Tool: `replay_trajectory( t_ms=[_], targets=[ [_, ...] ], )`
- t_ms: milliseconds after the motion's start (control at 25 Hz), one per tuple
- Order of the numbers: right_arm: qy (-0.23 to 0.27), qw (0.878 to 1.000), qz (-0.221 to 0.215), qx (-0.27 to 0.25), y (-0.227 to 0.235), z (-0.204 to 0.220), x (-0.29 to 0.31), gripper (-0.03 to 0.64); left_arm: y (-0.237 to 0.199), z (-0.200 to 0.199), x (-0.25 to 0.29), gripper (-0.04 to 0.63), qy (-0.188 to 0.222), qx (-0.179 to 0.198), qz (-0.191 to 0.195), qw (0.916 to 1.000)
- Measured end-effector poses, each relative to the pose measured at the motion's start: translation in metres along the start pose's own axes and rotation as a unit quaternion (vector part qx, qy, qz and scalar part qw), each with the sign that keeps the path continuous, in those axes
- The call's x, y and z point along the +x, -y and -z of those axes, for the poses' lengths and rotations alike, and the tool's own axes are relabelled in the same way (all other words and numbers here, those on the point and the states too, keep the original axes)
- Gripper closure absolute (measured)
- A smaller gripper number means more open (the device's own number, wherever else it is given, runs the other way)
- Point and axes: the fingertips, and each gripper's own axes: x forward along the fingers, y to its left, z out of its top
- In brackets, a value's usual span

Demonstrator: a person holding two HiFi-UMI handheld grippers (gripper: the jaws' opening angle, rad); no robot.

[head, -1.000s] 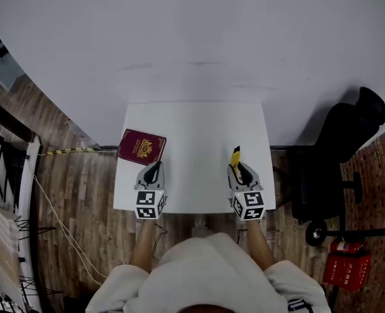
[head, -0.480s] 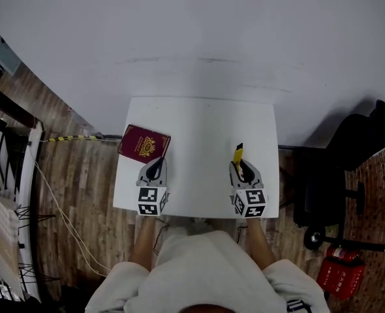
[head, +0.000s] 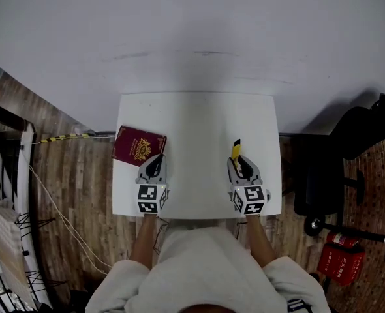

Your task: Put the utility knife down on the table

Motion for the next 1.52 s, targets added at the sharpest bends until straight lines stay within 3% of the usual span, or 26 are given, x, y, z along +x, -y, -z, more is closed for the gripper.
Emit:
replay_trajectory(
  t_ms=[360,920,1320,1520],
  targets=[
    [-0.033,0.999,0.016,0.009,0.01,0.011,0.037,0.508,-0.012,0.017,0.039,0.588,-0.031,-0.014,0.029,0.999],
    [-0.088,0.996,0.008,0.008,0.016,0.041,0.085,0.508,-0.025,0.041,0.077,0.589,-0.069,-0.022,0.05,0.9962],
    [-0.146,0.988,-0.017,-0.044,0.016,0.066,0.123,0.508,-0.032,0.047,0.09,0.589,-0.072,-0.031,0.05,0.9956],
    [-0.182,0.977,-0.04,-0.099,0.015,0.073,0.14,0.508,-0.033,0.047,0.089,0.589,-0.072,-0.035,0.048,0.9957]
  ],
)
